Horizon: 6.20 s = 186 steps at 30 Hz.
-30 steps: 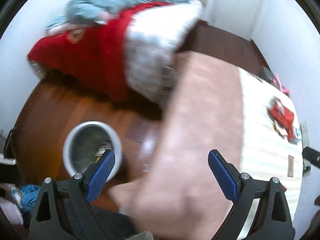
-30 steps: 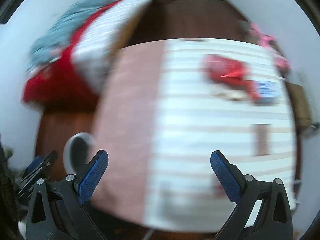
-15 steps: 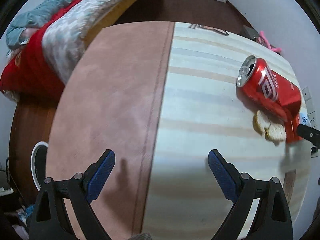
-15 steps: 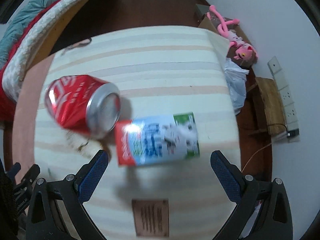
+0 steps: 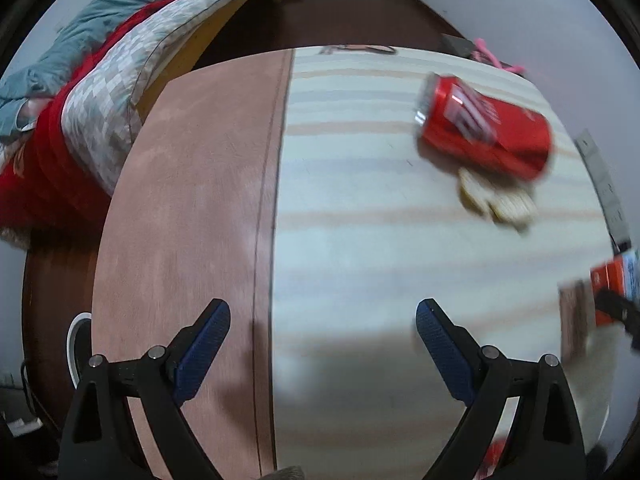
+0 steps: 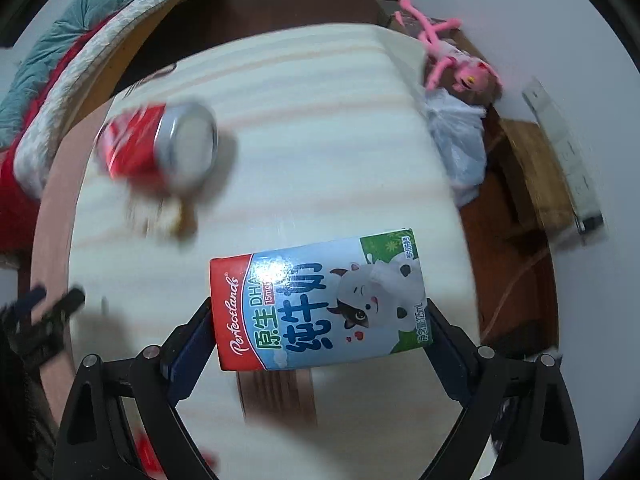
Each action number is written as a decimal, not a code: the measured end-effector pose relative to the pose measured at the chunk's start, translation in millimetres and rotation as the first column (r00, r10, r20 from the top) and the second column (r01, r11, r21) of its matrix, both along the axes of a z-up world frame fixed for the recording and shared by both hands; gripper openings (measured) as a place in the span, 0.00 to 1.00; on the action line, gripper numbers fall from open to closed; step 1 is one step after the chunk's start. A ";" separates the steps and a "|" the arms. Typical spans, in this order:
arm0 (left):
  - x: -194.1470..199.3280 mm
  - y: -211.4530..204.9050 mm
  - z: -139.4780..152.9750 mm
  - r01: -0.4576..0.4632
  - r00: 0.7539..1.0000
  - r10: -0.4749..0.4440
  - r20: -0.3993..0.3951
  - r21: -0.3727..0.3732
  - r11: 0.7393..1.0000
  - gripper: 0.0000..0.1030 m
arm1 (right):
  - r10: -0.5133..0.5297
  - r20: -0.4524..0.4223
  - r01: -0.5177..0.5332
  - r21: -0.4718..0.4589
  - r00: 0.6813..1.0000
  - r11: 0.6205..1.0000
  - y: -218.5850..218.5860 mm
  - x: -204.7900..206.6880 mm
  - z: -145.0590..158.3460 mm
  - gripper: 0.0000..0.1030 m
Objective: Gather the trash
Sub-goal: 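Grasp the blue-white milk carton with the right tool while the left tool grasps the red wrapper, then carry the milk carton and red wrapper with both tools over the bin, then open both tools to drop the carton and red wrapper into the bin, then move both tools back toward the red cola can on the table, then grasp the red cola can with the right tool while the left tool grasps the bread crust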
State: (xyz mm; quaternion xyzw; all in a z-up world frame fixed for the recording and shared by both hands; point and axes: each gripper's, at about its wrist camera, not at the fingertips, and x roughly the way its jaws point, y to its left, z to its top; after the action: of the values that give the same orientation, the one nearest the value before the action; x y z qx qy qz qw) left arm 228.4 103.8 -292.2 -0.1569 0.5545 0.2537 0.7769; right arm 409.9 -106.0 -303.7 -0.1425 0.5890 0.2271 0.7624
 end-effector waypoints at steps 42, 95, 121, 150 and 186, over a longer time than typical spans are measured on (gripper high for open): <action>-65.3 -105.2 19.8 0.116 0.982 -0.108 0.153 -0.041 0.992 0.24 | -0.059 0.041 0.062 -0.071 0.997 0.996 -96.4 -121.6 -9.3 0.91; -455.3 316.1 -35.6 -0.598 0.756 0.653 0.051 -0.352 0.720 0.76 | 0.675 -0.196 -0.685 0.026 0.711 0.728 451.9 -472.0 -85.8 0.91; -486.3 266.8 -7.2 -0.684 0.729 0.685 -0.008 -0.057 0.727 0.91 | 0.745 -0.116 -0.753 -0.066 0.657 0.655 434.1 -483.9 -70.4 1.00; -376.0 165.5 132.2 -0.550 0.828 0.523 0.203 0.110 0.828 0.91 | 0.607 0.027 -0.582 0.322 0.794 0.747 292.0 -387.1 116.6 1.00; 31.2 90.3 -12.1 -0.211 0.978 0.211 0.002 -0.022 0.977 0.91 | 0.422 -0.083 -0.428 -0.086 0.903 0.900 191.2 79.9 -17.9 0.83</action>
State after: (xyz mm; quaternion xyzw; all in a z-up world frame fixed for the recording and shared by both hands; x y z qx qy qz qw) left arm 259.6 194.1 -304.3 -0.2238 0.5358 0.3282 0.7451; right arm 489.7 85.2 -321.6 -0.2991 0.5779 0.3620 0.6675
